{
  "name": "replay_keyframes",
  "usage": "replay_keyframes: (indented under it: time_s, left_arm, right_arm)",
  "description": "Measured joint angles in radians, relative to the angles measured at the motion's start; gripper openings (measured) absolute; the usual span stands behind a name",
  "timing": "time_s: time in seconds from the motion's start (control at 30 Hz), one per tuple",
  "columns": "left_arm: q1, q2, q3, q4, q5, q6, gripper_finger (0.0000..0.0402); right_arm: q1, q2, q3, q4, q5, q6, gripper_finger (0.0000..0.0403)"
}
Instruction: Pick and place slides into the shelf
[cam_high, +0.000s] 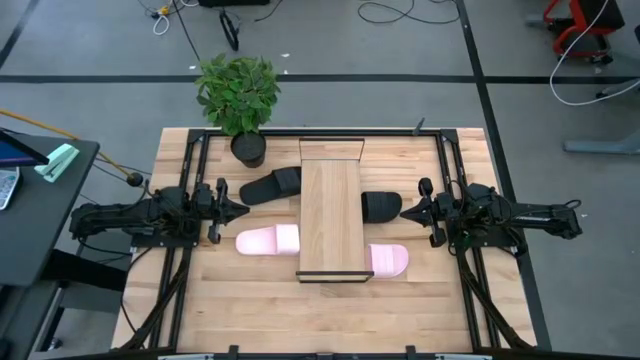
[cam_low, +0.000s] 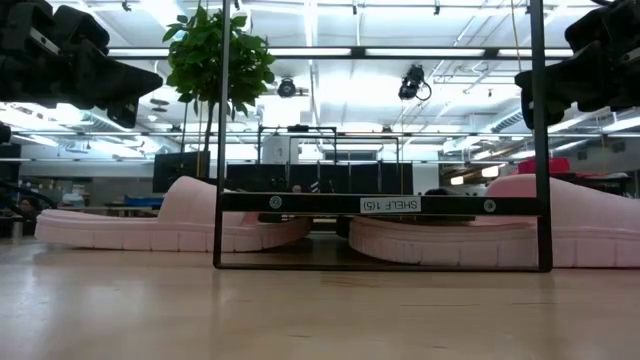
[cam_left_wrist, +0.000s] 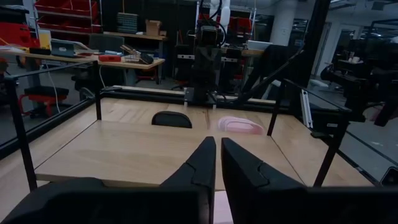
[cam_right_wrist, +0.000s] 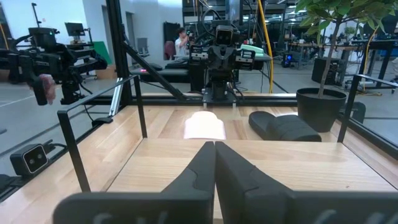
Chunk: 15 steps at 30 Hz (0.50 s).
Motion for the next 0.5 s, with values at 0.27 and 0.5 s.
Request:
replay_keyframes:
  time_s: [0.27,0.5]
  left_arm:
    - [0.0,0.0,0.0,0.0,0.0,-0.03,0.0037]
    - [0.0,0.0,0.0,0.0,0.0,-0.026,0.0026]
  right_arm:
    - [0.0,0.0,0.0,0.0,0.0,0.0,0.0014]
    - [0.0,0.0,0.0,0.0,0.0,0.0,0.0014]
